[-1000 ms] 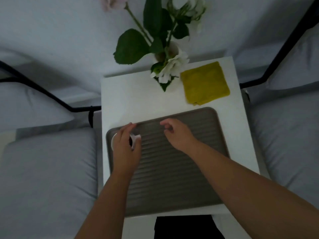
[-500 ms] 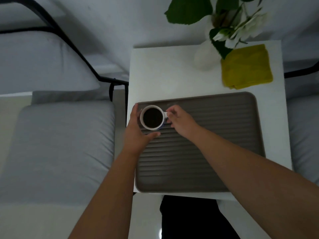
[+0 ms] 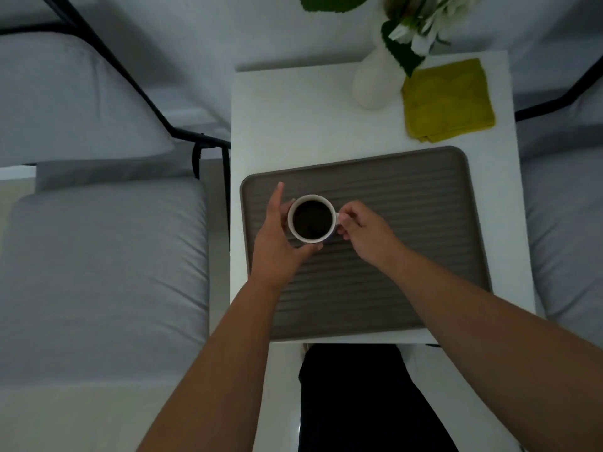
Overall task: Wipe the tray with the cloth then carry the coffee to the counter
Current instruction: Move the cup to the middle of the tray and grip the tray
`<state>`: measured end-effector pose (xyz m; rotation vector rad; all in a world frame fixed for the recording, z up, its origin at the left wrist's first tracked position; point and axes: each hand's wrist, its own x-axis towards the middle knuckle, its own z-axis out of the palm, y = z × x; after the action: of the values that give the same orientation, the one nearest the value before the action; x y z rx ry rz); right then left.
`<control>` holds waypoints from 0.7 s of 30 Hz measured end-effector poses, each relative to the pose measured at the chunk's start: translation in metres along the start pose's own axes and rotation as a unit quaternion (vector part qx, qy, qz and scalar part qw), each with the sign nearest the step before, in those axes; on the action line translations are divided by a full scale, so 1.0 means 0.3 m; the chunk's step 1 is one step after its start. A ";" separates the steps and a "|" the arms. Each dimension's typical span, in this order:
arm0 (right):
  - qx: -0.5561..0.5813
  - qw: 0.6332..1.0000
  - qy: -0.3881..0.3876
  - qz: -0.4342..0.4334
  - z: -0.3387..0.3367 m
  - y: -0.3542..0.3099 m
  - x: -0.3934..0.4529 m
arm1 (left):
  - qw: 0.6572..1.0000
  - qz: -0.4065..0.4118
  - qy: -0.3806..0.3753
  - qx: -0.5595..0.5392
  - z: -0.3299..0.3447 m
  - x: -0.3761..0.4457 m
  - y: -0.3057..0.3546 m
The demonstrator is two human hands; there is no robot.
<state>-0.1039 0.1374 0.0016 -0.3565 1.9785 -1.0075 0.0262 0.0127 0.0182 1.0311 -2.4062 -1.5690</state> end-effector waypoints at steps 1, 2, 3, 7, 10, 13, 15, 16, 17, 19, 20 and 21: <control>0.004 1.000 0.007 0.002 -0.014 0.014 -0.018 | 1.000 0.002 0.001 0.000 0.019 -0.013 0.009; 0.010 1.000 0.016 0.002 -0.029 0.030 -0.033 | 1.000 0.004 0.003 -0.003 0.039 -0.027 0.018; 0.018 0.999 0.026 0.003 -0.043 0.046 -0.049 | 1.000 0.003 0.006 -0.007 0.061 -0.039 0.027; 0.039 0.998 0.055 -0.007 -0.103 0.100 -0.111 | 0.999 -0.009 0.021 -0.027 0.149 -0.084 0.061; 0.043 0.997 0.061 -0.012 -0.145 0.146 -0.142 | 0.999 -0.007 0.027 -0.028 0.206 -0.112 0.083; 0.033 0.998 0.061 -0.008 -0.177 0.177 -0.161 | 0.999 -0.016 0.036 -0.029 0.251 -0.135 0.093; 0.023 0.998 0.060 -0.009 -0.190 0.191 -0.168 | 0.999 -0.021 0.045 -0.022 0.275 -0.145 0.093; 0.019 0.998 0.058 -0.006 -0.195 0.200 -0.168 | 0.999 -0.022 0.046 -0.018 0.286 -0.148 0.092; 0.014 0.998 0.056 0.000 -0.199 0.207 -0.170 | 0.999 -0.023 0.046 -0.010 0.296 -0.151 0.090; 0.003 0.999 0.051 0.015 -0.201 0.220 -0.172 | 0.999 -0.024 0.042 0.004 0.312 -0.156 0.083; -0.001 0.999 0.049 0.018 -0.200 0.222 -0.175 | 0.999 -0.025 0.041 0.008 0.318 -0.158 0.080; -0.001 0.999 0.048 0.019 -0.198 0.221 -0.178 | 0.999 -0.024 0.040 0.011 0.323 -0.160 0.079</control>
<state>-0.1121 0.2410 -0.0008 -0.2750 2.0649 -1.0153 0.0111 0.1215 0.0060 1.1419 -2.3672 -1.4891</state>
